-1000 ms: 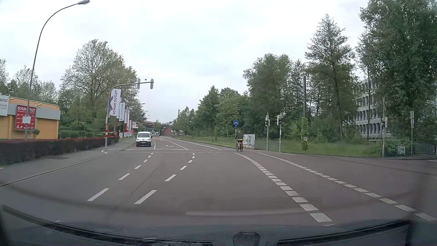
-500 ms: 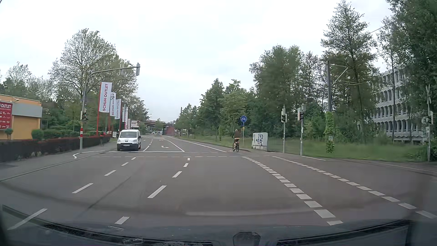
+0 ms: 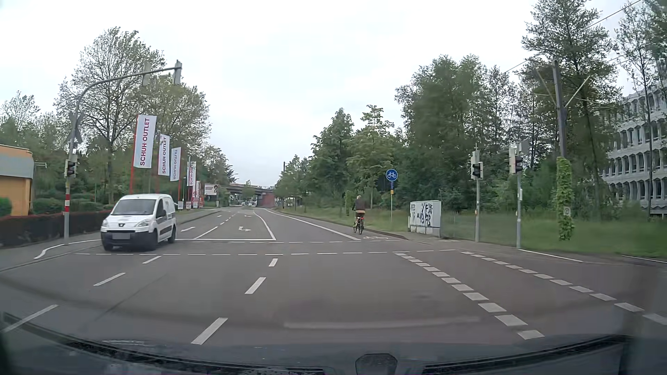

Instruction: Follow the waypoints while adhering to traffic rules and regulations

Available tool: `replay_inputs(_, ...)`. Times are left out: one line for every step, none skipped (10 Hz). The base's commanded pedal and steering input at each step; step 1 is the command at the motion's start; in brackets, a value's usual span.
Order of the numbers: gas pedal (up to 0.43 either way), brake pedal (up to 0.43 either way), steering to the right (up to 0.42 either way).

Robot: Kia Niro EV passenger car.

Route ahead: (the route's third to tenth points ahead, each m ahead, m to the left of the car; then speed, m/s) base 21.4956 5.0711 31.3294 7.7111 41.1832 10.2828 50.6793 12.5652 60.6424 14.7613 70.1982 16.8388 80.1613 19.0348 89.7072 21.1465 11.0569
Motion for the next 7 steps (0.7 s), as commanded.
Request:
replay_inputs(0.087,0.0,-0.034)
replay_inputs(0.087,0.0,-0.035)
replay_inputs(0.087,0.0,-0.037)
replay_inputs(0.087,0.0,-0.04)
replay_inputs(0.087,0.0,-0.043)
replay_inputs(0.087,0.0,-0.044)
replay_inputs(0.087,0.0,-0.044)
